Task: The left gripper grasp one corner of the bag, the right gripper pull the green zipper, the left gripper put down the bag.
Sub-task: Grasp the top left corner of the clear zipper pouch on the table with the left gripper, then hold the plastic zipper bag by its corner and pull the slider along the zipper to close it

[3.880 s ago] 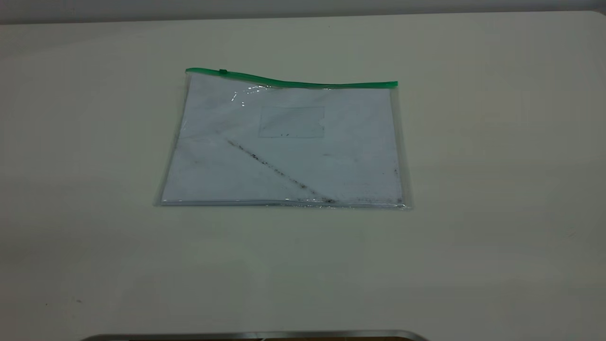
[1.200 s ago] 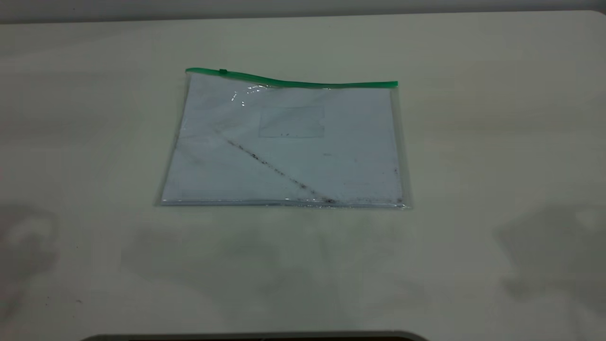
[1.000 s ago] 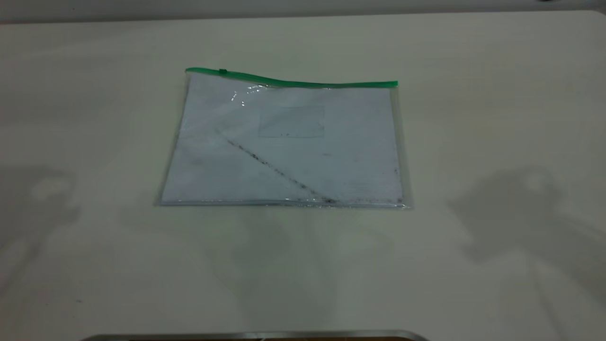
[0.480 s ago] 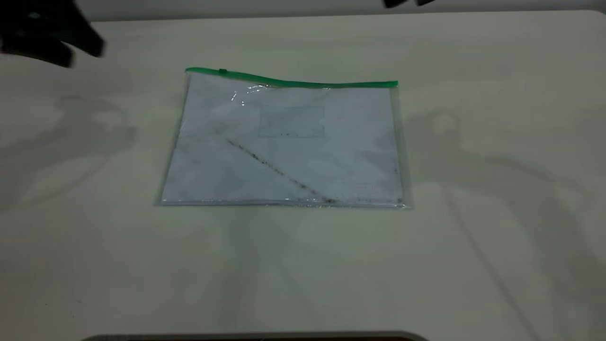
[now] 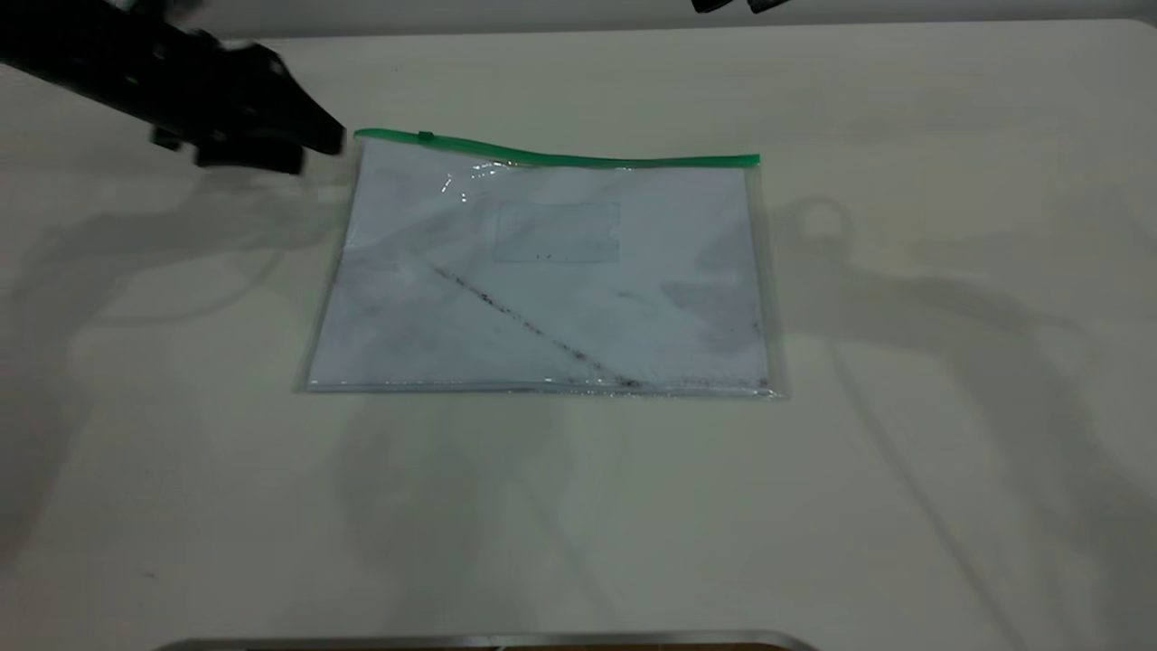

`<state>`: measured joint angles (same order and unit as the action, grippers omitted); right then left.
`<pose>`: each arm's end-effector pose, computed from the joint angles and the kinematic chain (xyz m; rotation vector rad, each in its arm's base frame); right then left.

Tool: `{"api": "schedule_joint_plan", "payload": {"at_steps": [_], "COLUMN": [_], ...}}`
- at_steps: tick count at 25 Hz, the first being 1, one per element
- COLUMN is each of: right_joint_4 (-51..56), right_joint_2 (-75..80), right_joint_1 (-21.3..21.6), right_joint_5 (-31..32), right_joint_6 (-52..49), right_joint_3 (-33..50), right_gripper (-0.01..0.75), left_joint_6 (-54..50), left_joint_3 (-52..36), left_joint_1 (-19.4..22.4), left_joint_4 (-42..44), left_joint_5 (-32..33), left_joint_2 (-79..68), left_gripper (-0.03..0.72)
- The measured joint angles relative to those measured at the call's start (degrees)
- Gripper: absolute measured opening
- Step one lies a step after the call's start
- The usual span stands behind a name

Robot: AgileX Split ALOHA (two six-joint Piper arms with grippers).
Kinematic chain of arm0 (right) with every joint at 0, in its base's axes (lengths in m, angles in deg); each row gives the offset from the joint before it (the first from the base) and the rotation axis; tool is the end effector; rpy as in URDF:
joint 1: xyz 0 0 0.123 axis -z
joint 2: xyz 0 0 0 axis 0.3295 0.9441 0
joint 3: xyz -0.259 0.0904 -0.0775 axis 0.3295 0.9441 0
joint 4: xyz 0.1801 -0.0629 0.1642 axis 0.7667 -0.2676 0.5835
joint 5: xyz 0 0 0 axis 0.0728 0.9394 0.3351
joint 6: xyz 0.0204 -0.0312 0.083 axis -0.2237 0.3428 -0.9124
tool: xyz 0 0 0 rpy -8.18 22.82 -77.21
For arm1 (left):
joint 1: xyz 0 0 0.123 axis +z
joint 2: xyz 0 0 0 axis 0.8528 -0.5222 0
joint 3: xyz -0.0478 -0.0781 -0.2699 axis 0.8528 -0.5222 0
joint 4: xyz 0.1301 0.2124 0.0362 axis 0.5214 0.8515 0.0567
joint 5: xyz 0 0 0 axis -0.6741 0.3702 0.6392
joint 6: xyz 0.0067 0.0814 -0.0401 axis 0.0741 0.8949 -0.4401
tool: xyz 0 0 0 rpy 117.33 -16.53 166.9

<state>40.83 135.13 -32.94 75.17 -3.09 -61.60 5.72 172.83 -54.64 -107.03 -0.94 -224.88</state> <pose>0.3704 0.1425 0.1725 -0.7484 2.3550 0.7677 0.4702 -0.0202 0.0074 0.2412 2.5653 -0.7491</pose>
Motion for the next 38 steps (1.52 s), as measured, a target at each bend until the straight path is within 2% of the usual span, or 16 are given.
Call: {"api": "schedule_joint_plan", "payload": {"at_steps": [6, 11, 13, 15, 20, 22, 30, 34, 38], "right_joint_4": [0.0, 0.0, 0.0, 0.0, 0.0, 0.0, 0.0, 0.8, 2.9], "right_joint_2": [0.1, 0.1, 0.1, 0.1, 0.1, 0.1, 0.1, 0.1, 1.0], "right_joint_1": [0.0, 0.0, 0.0, 0.0, 0.0, 0.0, 0.0, -0.3, -2.5], "right_joint_5": [0.1, 0.1, 0.1, 0.1, 0.1, 0.4, -1.6, -1.8, -1.7], "right_joint_6": [0.0, 0.2, 0.3, 0.5, 1.2, 0.7, 2.5, 5.3, 9.5], "right_joint_3": [0.0, 0.0, 0.0, 0.0, -0.1, -0.6, -6.4, -8.7, -9.0], "right_gripper": [0.561, 0.560, 0.560, 0.560, 0.560, 0.560, 0.560, 0.560, 0.549], "left_joint_6": [0.0, 0.0, 0.0, 0.1, 0.1, 0.6, 5.3, 16.7, 30.7], "left_joint_3": [4.3, 4.7, 4.7, 4.7, 4.7, 4.7, 4.8, 4.8, 4.9], "left_joint_1": [-5.2, -7.0, -7.1, -7.1, -7.0, -7.0, -8.2, -9.5, -11.3], "left_joint_4": [-0.2, -0.2, -0.2, -0.2, 3.1, 6.0, 18.3, 19.9, 20.5], "left_joint_5": [-0.9, -2.8, -3.1, -3.3, -2.7, -1.0, 2.1, 5.4, 10.8], "left_joint_2": [-5.2, -5.3, -5.3, -5.3, -4.6, -3.4, 5.9, 8.9, 9.7], "left_gripper": [0.590, 0.584, 0.549, 0.479, 0.139, 0.060, 0.064, 0.091, 0.109]}}
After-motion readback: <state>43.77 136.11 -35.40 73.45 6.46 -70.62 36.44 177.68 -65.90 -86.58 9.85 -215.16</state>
